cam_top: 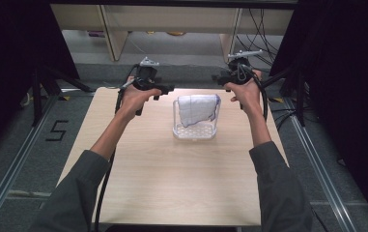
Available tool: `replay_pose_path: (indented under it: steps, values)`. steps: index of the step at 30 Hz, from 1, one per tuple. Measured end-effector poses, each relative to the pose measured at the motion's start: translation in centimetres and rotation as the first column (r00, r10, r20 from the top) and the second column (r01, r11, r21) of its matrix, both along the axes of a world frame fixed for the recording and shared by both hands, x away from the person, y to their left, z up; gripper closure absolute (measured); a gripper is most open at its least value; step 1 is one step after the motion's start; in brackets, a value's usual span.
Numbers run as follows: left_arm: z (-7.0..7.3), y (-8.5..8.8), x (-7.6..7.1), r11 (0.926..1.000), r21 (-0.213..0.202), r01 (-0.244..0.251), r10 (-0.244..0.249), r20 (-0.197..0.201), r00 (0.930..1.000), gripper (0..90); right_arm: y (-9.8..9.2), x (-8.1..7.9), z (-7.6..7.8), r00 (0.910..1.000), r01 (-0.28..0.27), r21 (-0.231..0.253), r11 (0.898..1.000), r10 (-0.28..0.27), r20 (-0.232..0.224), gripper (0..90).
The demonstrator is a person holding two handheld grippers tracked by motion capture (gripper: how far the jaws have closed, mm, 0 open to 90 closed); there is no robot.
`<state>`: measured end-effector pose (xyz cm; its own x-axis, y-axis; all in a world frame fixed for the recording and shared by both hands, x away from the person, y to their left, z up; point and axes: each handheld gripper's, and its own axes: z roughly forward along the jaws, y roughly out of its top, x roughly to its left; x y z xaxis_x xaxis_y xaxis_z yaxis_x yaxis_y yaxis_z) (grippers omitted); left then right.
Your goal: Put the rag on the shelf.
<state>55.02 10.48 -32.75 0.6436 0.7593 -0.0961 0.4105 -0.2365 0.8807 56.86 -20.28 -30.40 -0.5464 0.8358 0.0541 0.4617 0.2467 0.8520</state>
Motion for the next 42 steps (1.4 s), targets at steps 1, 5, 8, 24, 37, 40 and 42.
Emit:
replay_pose_path:
  steps: [1,5,8,24,37,40,42]
  values:
    - [0.0,0.1,-0.4,0.9999,0.003,0.012,-0.012,-0.001,0.9999,34.8,-0.1,-0.3,0.1,0.9999,-0.014,-0.001,1.0,0.014,0.001,51.9]
    - [0.0,1.0,-2.1,0.9997,-0.006,0.026,-0.026,-0.013,0.9996,31.9,-0.3,-1.7,0.2,0.9996,-0.028,-0.014,1.0,0.028,-0.009,50.0]
    - [-0.6,1.5,-3.7,0.9995,-0.003,0.033,-0.033,-0.018,0.9993,29.9,-0.7,-3.4,0.3,0.9988,-0.048,-0.003,0.999,0.048,0.005,47.1]
    - [-3.2,1.9,-9.0,0.9947,0.0,0.103,-0.103,-0.013,0.9946,27.5,-1.4,-9.1,-1.4,0.9887,-0.143,0.029,0.989,0.141,0.051,40.9]
    - [-4.8,2.2,-11.9,0.9891,-0.028,0.145,-0.145,-0.012,0.9894,26.5,-1.3,-11.2,-3.8,0.986,-0.161,0.034,0.986,0.159,0.05,39.7]
    - [-5.3,2.2,-12.5,0.9891,-0.005,0.147,-0.147,-0.004,0.9891,26.3,-1.3,-11.5,-4.2,0.983,-0.18,0.017,0.984,0.179,0.041,39.6]
    - [-5.6,2.1,-12.8,0.9887,0.009,0.149,-0.15,0.002,0.9888,26.2,-1.2,-11.9,-4.7,0.9846,-0.172,0.017,0.985,0.171,0.033,39.6]
